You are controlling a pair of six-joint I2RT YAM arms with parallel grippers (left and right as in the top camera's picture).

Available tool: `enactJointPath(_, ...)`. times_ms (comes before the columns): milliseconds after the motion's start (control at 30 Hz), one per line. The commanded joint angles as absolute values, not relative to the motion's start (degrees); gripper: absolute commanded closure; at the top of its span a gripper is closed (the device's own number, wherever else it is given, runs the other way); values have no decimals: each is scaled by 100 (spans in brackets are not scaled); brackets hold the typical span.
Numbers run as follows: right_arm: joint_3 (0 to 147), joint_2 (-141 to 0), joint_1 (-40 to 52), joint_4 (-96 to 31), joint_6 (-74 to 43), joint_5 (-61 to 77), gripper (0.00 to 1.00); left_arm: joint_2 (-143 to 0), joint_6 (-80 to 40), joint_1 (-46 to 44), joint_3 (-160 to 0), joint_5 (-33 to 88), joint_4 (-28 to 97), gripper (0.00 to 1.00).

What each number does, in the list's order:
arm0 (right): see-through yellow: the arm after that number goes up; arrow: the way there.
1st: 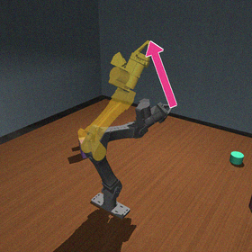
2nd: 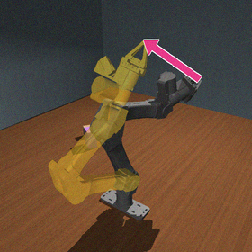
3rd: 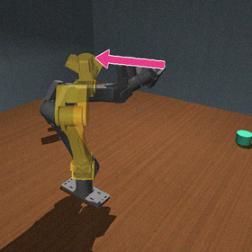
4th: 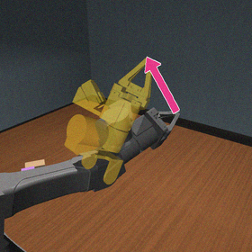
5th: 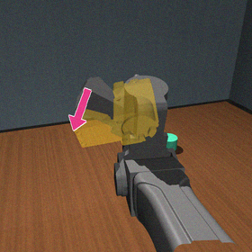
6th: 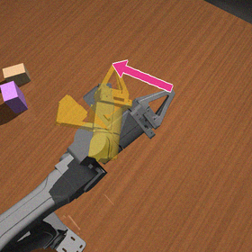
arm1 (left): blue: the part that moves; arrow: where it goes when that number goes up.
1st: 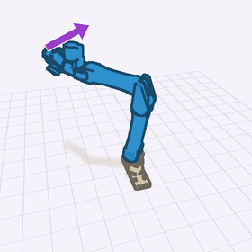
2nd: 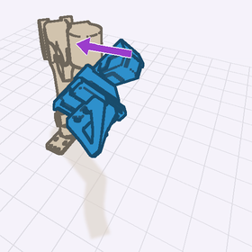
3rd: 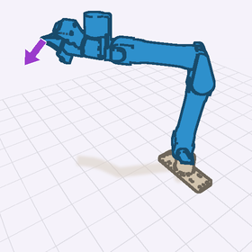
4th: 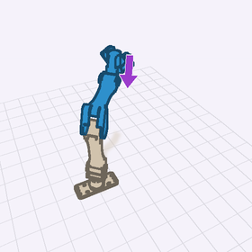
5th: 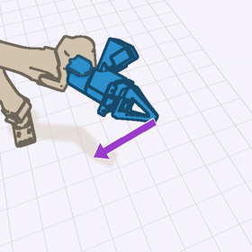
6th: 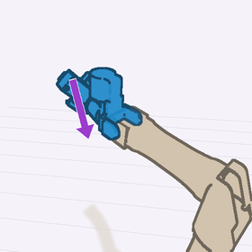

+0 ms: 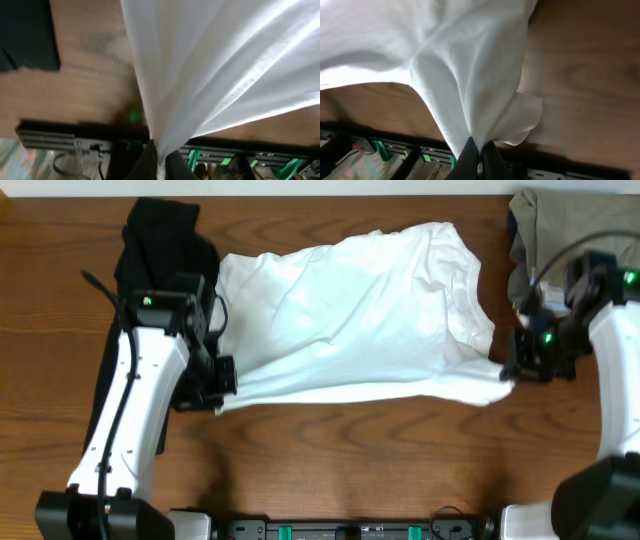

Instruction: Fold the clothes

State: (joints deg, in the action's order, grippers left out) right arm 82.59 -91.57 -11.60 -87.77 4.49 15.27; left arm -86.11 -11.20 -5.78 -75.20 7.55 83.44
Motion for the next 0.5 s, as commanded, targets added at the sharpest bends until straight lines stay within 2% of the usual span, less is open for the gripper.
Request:
enactJointPath(0,7653,-8858,-1267,-8656,215,1372,99,-8514,-1369,-572,-7105,755,8348,94)
enactJointPath(200,6831,-8825,-1404,-8374,148,1365,98,-8506,-1610,-572,-6549,753,8230,94)
enactJointPath(467,6702,-8827,-1411,-7491,130,1404,99,-8444,-1835,-572,-6206,753,7376,94)
